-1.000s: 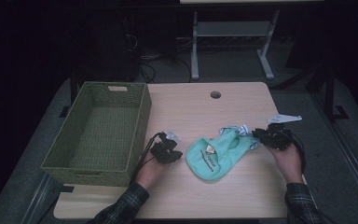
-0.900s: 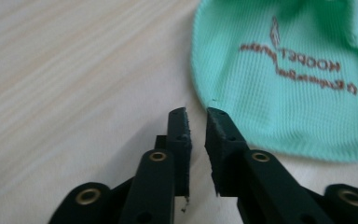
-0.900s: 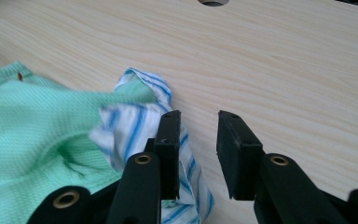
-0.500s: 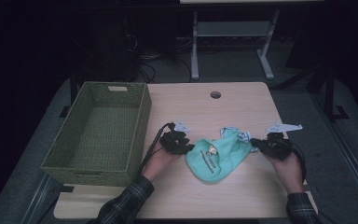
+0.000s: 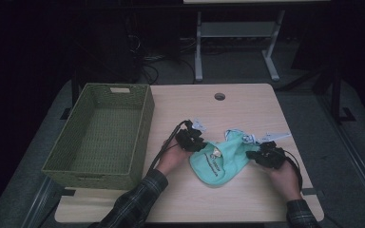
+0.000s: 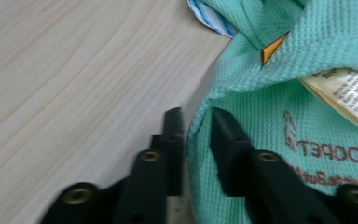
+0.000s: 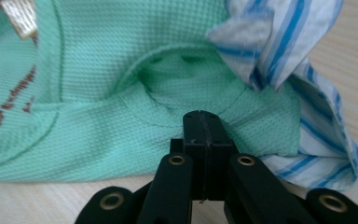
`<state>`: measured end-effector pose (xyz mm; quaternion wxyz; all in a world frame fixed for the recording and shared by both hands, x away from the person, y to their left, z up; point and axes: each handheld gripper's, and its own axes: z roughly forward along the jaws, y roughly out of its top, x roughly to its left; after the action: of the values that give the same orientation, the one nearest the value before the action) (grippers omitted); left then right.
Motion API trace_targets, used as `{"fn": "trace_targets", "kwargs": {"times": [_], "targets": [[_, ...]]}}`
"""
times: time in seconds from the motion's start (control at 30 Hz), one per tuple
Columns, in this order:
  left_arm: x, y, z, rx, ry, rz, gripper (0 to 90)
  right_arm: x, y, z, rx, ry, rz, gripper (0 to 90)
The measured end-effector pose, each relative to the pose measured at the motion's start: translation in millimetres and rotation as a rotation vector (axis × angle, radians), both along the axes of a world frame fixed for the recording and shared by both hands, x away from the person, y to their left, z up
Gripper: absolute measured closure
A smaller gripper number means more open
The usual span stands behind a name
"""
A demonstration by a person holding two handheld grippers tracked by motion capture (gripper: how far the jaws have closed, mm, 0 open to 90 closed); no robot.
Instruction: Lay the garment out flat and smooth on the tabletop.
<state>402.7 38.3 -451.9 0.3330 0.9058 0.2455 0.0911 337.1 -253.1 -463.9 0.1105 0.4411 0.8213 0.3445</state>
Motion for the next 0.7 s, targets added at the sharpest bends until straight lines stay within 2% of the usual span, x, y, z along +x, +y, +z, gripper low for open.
{"fn": "trace_targets", "kwargs": {"times": [0.03, 0.07, 0.2, 0.4, 0.53, 0.7], "targets": [[0.1, -0.5, -0.4, -0.002, -0.002, -0.002, 85.0, 1.0, -0.3, -1.4, 0.0, 0.006, 0.0, 89.7], [-0.1, -0.6, -0.1, -0.004, 0.001, -0.001, 86.5, 1.5, -0.4, -2.9, -0.004, 0.014, 0.001, 89.7], [-3.8, 2.1, 3.8, 0.005, -0.001, 0.005, 87.7, 2.5, -1.7, -2.8, -0.009, 0.013, 0.004, 89.7], [-17.6, 13.3, 10.3, 0.016, -0.013, 0.018, 88.0, 6.9, -2.9, -2.1, -0.042, -0.004, -0.003, 89.7], [-25.4, 20.2, 13.3, 0.03, -0.002, 0.03, 88.2, 11.5, -2.8, -1.9, -0.056, -0.013, -0.01, 89.8], [-38.6, 28.2, 13.7, 0.026, 0.036, 0.034, 88.3, 18.8, -3.1, -2.7, -0.063, -0.027, -0.009, 89.8]]}}
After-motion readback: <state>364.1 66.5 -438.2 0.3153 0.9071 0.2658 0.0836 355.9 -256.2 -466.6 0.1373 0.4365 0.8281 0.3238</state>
